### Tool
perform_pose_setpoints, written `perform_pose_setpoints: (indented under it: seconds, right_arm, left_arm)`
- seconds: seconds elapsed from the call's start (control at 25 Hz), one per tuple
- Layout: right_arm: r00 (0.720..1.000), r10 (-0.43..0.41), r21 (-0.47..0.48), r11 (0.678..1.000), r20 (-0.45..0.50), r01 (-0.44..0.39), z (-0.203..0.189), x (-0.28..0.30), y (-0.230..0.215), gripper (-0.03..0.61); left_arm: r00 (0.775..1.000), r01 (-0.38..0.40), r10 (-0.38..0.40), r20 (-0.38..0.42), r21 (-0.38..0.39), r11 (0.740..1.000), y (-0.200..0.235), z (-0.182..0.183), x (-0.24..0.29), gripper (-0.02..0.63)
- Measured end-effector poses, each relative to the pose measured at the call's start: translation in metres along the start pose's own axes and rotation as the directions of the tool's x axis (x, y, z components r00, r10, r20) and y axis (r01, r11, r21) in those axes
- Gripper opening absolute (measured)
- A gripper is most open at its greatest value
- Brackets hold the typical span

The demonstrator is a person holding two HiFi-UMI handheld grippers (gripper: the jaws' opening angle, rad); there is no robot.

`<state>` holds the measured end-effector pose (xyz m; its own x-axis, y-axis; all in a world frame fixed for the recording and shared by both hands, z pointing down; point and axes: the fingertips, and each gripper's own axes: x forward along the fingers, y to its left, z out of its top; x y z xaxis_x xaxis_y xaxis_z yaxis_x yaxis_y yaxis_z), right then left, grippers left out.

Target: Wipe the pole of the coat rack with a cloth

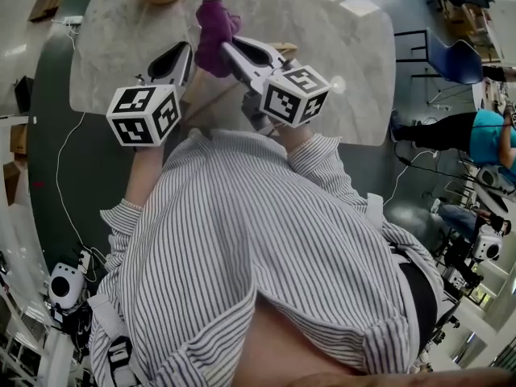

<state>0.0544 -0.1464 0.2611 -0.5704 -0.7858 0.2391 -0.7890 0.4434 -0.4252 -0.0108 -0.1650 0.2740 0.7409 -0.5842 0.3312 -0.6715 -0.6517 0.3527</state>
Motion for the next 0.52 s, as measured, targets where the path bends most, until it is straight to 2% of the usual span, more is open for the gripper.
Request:
perform_pose_setpoints:
  seconds: [0.52]
  right_arm:
    - [0.999,0.022,-0.015,1.0,-0.026,-0.023,-0.01,-0.004,0.0,0.055]
  left_arm:
    - [0.999,0.001,-0.001,-0.036,-0.001,1.0,-0.001,-0.013,0.004,0.021]
